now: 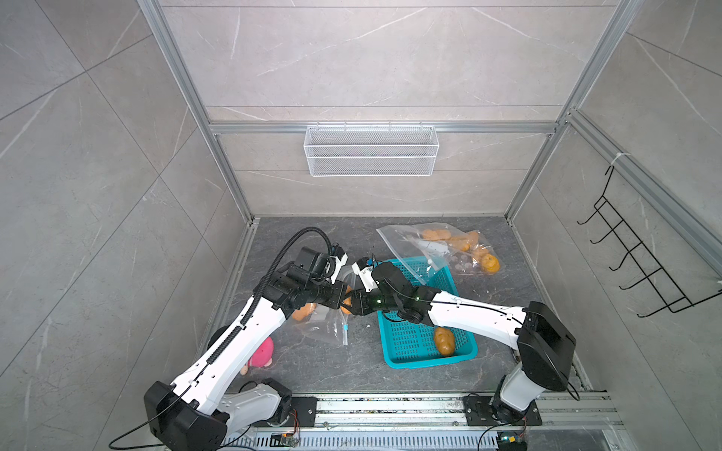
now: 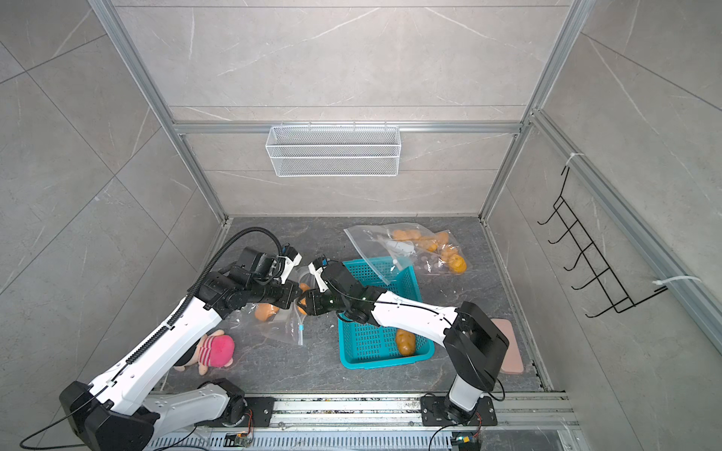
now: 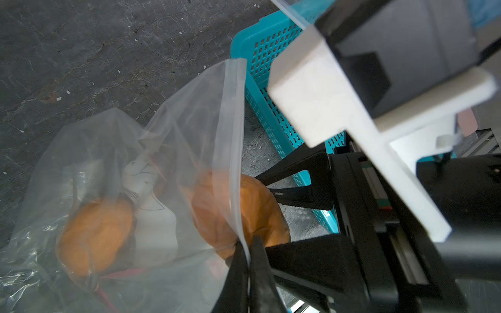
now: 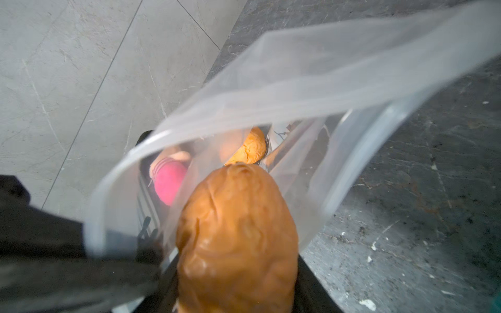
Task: Put the potatoes into a zipper bag and zip it
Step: Place the potato into the zipper food storage bag.
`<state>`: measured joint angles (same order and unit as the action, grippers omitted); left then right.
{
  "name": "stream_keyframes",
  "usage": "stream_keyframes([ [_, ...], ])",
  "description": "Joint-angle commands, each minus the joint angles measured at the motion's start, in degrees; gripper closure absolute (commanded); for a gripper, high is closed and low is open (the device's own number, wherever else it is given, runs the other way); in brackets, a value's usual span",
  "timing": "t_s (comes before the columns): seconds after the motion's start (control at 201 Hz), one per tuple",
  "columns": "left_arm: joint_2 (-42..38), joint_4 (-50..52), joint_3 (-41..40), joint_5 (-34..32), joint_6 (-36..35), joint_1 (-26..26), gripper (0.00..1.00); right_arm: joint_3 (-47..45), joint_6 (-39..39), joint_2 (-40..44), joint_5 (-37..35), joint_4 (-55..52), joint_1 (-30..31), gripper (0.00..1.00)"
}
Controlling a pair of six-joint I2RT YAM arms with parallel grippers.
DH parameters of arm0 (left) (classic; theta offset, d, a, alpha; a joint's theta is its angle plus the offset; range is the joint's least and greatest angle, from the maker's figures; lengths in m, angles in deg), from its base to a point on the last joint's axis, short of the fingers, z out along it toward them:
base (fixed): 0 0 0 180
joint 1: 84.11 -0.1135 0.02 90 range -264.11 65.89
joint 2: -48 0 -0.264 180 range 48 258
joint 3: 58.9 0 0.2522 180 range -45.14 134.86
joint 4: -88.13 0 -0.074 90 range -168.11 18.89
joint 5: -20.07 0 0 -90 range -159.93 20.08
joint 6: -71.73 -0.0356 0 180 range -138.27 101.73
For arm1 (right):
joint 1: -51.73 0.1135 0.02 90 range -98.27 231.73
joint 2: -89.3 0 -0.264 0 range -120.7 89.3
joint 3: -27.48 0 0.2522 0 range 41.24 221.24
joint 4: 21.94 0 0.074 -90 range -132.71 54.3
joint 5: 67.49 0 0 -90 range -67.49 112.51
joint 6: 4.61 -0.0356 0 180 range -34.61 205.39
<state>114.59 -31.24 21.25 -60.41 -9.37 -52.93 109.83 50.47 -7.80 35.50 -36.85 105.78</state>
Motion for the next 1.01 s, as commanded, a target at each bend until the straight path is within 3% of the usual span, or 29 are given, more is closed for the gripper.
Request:
stream_keyframes([
  [0.0,0.5,-0.4,0.4,2.6,-0.3,0.1,1.0,4.3,-0.5,-1.5,-2.1,-3.7,-0.1,0.56],
  [0.209,0.5,-0.4,0.2,2.9,-0.3,0.1,1.0,8.3,-4.6,-2.9,-1.6,-5.8,-2.4,0.53],
  [0.413,0.7,-0.4,0.3,3.3,-0.5,0.1,1.0,8.7,-11.4,-4.2,4.1,-2.1,-6.7,0.53],
  [0.682,0.6,-0.4,0.3,3.1,-0.6,0.1,1.0,10.1,-14.3,-5.4,9.7,-1.4,-7.0,0.53],
  [1.006,0.6,-0.3,0.3,2.9,-0.6,0.1,1.0,8.3,-13.5,-3.4,9.6,-4.6,-7.0,0.39],
])
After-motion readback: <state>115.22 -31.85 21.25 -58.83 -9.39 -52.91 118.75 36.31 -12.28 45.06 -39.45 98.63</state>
